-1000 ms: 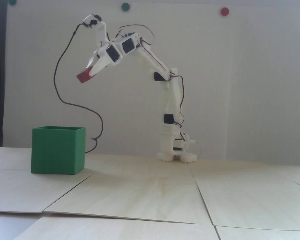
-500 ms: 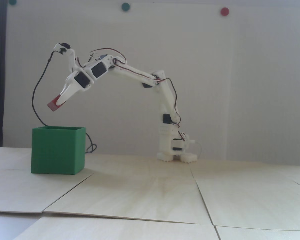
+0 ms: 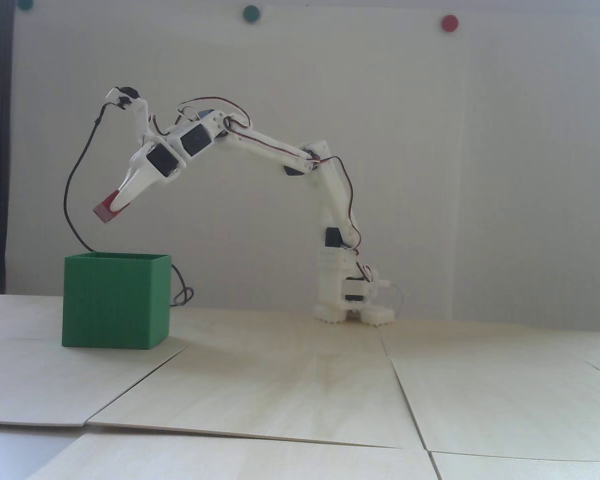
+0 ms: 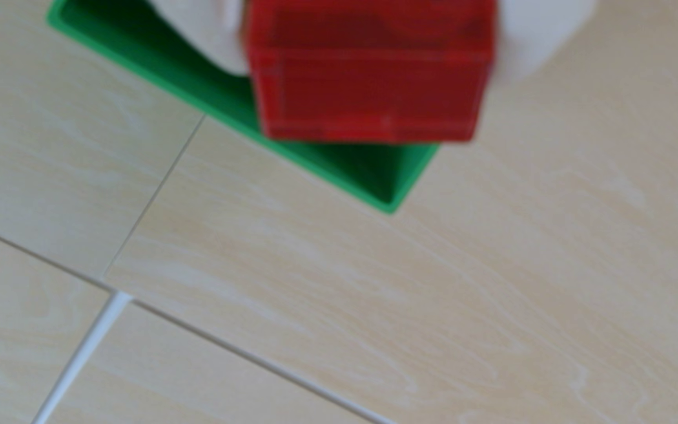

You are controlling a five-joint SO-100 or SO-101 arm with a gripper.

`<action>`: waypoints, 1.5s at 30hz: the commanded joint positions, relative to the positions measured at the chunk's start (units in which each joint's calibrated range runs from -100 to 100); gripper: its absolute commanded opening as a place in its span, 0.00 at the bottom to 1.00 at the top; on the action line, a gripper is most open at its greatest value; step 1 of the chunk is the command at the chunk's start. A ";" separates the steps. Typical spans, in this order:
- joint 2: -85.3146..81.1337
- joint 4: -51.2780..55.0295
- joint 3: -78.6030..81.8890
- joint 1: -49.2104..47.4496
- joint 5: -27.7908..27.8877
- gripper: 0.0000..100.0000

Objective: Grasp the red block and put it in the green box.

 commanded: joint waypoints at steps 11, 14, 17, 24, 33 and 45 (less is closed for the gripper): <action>-1.66 -1.60 -0.38 -2.27 -0.52 0.17; -1.66 -1.60 -0.38 -2.75 -0.52 0.17; -1.74 -1.60 -0.38 -2.91 -0.52 0.17; -1.74 -1.60 -0.38 -2.99 -0.84 0.17; -2.69 -2.27 4.59 -1.38 -0.58 0.17; -7.98 -2.35 10.62 -1.87 -0.78 0.17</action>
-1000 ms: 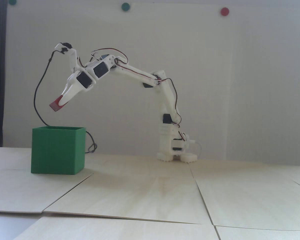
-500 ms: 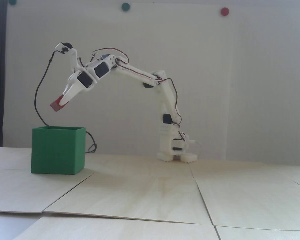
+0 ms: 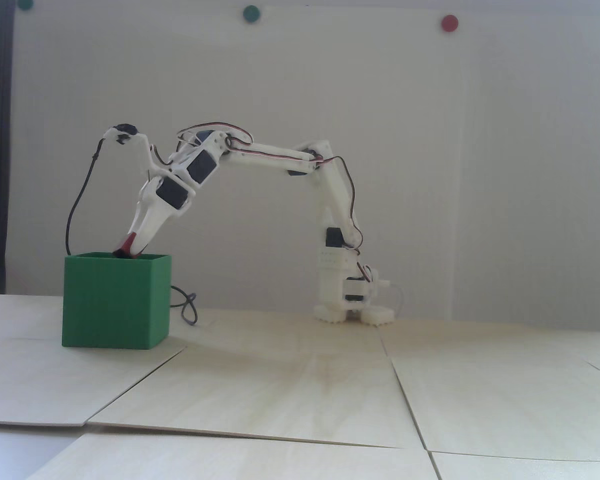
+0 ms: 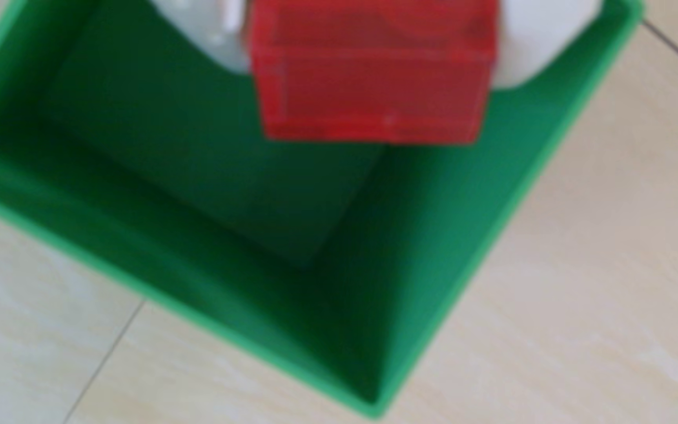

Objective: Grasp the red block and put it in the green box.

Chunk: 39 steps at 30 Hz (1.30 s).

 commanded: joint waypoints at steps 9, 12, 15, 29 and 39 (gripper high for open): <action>-8.06 -1.85 -0.48 0.35 0.09 0.26; -8.06 -1.35 -0.48 0.35 1.60 0.31; -7.98 -1.26 -0.48 0.35 1.66 0.31; -17.14 -1.09 3.96 -5.60 -1.00 0.30; -34.83 -1.94 36.26 -11.71 -1.00 0.06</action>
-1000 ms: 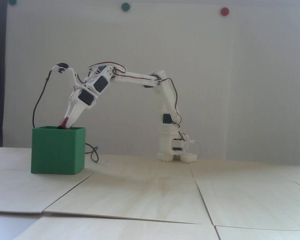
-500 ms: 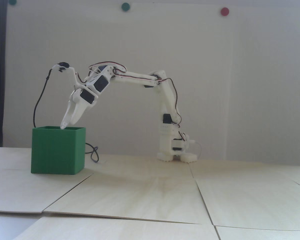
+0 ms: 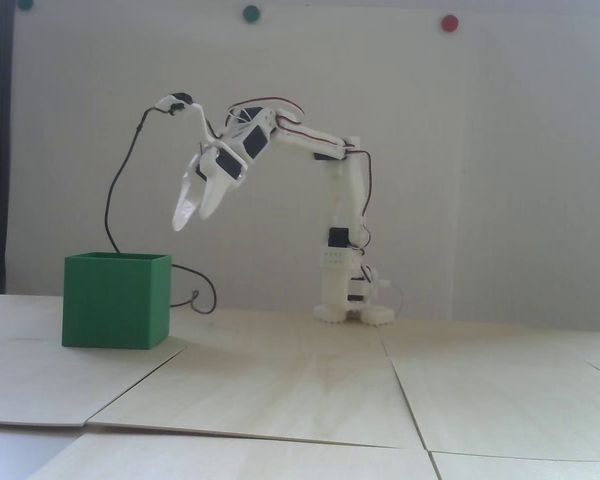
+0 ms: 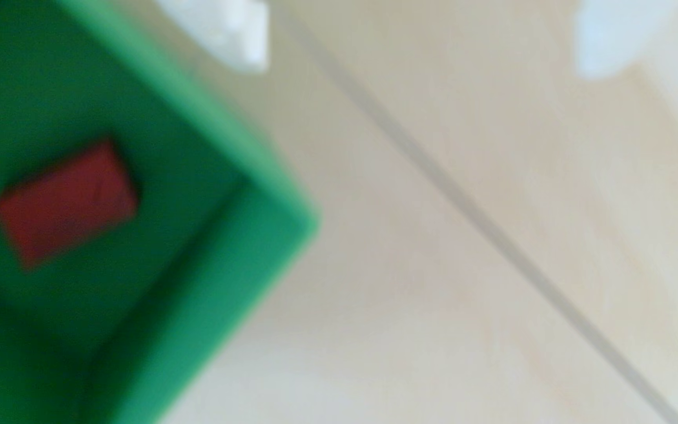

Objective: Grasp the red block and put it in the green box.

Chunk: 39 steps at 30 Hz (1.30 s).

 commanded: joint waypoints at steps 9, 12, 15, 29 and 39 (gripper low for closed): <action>-36.39 -1.85 46.33 -14.45 0.03 0.02; -45.23 -1.85 58.48 -18.47 0.03 0.02; -54.94 -1.85 70.82 -22.17 0.03 0.02; -89.21 9.78 100.10 -28.61 0.18 0.02; -90.87 23.36 100.10 -30.94 -0.23 0.03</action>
